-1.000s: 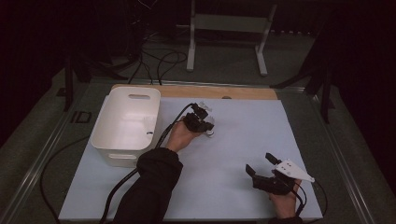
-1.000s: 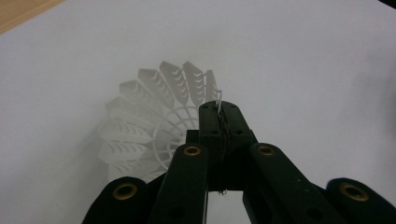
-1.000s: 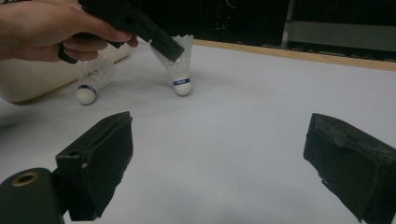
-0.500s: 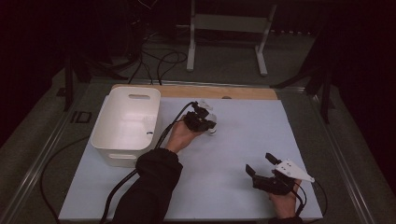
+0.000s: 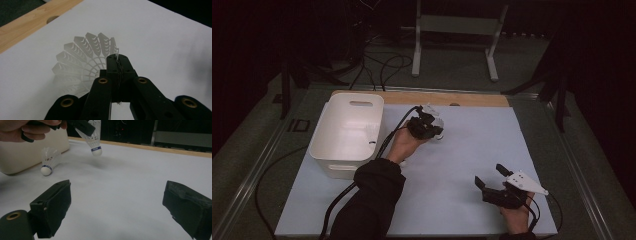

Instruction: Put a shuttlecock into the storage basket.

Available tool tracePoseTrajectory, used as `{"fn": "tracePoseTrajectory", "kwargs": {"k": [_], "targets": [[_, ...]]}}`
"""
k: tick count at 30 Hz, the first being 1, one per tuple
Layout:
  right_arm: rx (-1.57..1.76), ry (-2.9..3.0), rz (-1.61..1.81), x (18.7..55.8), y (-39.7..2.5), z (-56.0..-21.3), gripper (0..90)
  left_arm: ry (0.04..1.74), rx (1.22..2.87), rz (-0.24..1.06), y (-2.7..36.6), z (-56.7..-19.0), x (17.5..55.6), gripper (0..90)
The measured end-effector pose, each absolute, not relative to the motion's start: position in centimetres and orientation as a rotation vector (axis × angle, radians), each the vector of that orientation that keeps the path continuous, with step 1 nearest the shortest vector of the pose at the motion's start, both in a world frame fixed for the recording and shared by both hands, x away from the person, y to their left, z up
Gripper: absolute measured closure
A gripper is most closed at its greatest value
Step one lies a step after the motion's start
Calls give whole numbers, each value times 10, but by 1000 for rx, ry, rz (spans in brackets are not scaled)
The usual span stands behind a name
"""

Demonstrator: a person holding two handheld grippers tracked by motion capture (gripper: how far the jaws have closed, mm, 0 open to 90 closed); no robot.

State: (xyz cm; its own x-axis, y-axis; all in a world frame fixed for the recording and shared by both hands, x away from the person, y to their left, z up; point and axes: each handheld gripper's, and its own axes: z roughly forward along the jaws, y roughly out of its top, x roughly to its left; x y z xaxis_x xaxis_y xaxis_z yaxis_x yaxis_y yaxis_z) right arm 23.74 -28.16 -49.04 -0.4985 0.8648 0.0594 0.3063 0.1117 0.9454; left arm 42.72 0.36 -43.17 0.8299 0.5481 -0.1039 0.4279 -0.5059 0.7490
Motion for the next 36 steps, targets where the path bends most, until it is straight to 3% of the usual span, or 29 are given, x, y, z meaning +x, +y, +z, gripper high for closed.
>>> {"fn": "tracePoseTrajectory", "kwargs": {"k": [36], "targets": [[1136,1873,1391,237,-282,-490,81,690,2116,197,7,-400,413,897]]}}
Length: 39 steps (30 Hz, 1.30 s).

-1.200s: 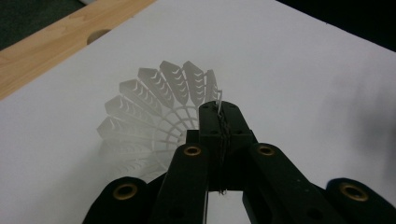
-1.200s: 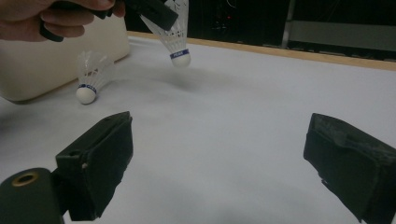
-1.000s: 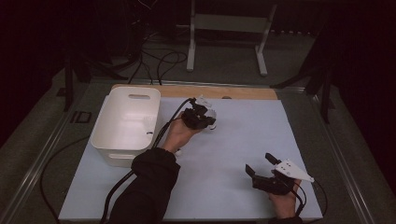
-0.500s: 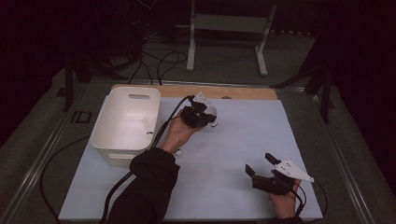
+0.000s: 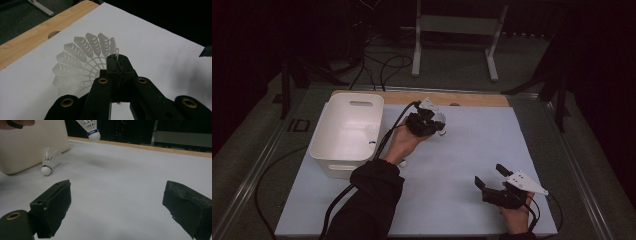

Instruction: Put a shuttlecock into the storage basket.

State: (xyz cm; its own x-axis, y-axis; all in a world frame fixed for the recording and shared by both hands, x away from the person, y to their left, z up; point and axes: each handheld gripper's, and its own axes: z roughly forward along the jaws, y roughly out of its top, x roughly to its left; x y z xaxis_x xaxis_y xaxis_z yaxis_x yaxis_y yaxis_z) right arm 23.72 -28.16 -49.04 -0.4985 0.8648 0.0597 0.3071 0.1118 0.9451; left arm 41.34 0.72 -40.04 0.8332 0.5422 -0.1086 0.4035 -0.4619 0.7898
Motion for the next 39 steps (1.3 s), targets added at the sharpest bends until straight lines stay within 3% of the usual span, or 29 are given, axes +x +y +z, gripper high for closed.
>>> {"fn": "tracePoseTrajectory", "kwargs": {"k": [39], "targets": [[1135,1872,1396,237,-281,-490,81,632,2117,210,8,-378,401,898]]}}
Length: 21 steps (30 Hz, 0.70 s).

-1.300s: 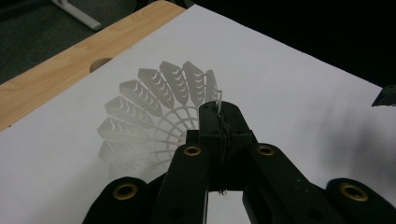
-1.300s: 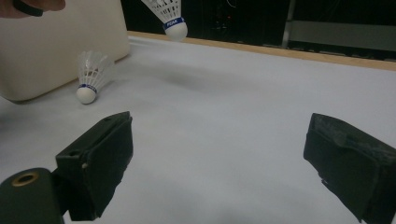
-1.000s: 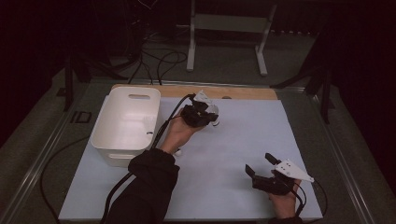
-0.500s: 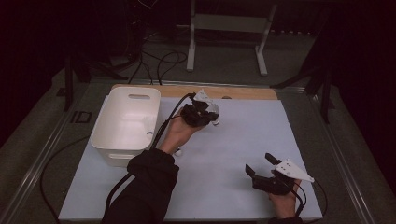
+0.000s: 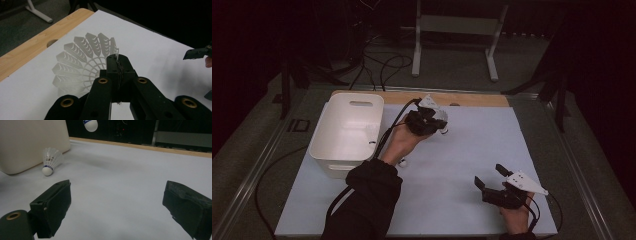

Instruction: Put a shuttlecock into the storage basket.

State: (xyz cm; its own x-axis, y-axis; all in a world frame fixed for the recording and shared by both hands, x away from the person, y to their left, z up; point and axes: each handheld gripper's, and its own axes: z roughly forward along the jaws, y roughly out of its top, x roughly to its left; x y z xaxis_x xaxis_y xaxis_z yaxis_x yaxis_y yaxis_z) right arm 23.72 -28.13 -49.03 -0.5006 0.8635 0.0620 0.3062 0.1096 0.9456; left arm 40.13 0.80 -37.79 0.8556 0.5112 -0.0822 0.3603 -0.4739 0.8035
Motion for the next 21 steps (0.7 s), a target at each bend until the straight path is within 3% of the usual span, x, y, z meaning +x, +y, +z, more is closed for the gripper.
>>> {"fn": "tracePoseTrajectory", "kwargs": {"k": [21], "targets": [[1135,1873,1399,237,-281,-491,81,610,2113,212,10,-368,396,898]]}}
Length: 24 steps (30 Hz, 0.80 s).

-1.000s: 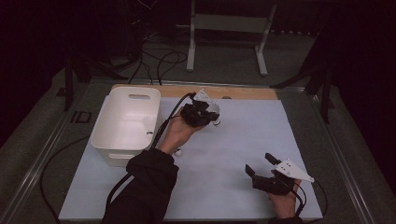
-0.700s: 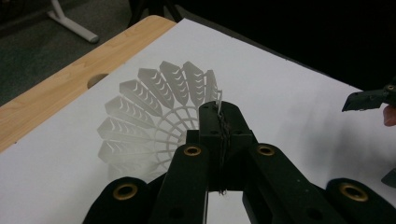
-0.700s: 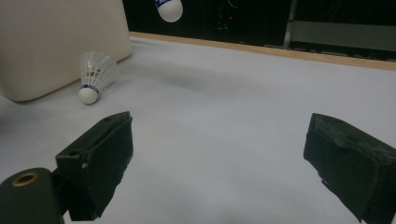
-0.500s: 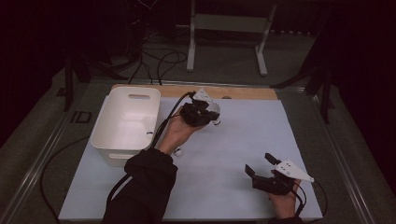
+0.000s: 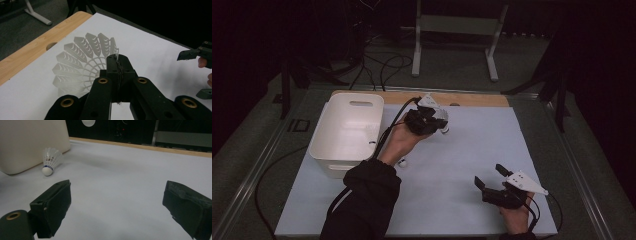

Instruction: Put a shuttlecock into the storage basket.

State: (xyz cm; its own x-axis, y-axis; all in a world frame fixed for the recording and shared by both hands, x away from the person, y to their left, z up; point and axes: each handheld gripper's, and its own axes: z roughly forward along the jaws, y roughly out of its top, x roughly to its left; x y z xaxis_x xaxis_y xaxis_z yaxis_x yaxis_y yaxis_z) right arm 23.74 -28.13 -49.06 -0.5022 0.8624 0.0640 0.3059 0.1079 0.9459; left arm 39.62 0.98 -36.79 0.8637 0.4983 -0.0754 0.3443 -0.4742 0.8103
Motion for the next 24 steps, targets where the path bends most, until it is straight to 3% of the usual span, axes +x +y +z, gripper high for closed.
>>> {"fn": "tracePoseTrajectory", "kwargs": {"k": [24], "targets": [[1137,1871,1399,237,-281,-490,81,589,2113,206,15,-359,391,897]]}}
